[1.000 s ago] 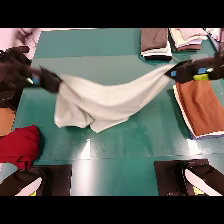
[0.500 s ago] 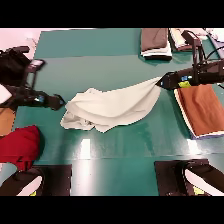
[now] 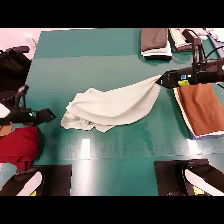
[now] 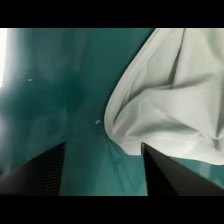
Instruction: Fold the shirts.
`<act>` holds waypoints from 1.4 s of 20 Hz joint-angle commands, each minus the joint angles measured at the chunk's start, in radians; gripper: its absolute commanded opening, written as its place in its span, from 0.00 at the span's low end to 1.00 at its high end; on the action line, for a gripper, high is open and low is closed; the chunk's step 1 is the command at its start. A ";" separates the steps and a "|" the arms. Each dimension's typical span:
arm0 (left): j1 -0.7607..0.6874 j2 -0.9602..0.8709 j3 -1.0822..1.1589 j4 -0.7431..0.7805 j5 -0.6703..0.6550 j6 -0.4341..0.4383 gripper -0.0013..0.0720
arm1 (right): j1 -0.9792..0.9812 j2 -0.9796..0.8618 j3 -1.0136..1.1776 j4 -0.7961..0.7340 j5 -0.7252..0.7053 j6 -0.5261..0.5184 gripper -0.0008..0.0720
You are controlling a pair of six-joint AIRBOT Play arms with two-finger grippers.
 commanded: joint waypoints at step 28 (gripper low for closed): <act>-0.120 0.111 1.383 0.010 -0.009 0.043 0.05 | -0.316 0.189 0.628 0.000 0.024 -0.081 0.04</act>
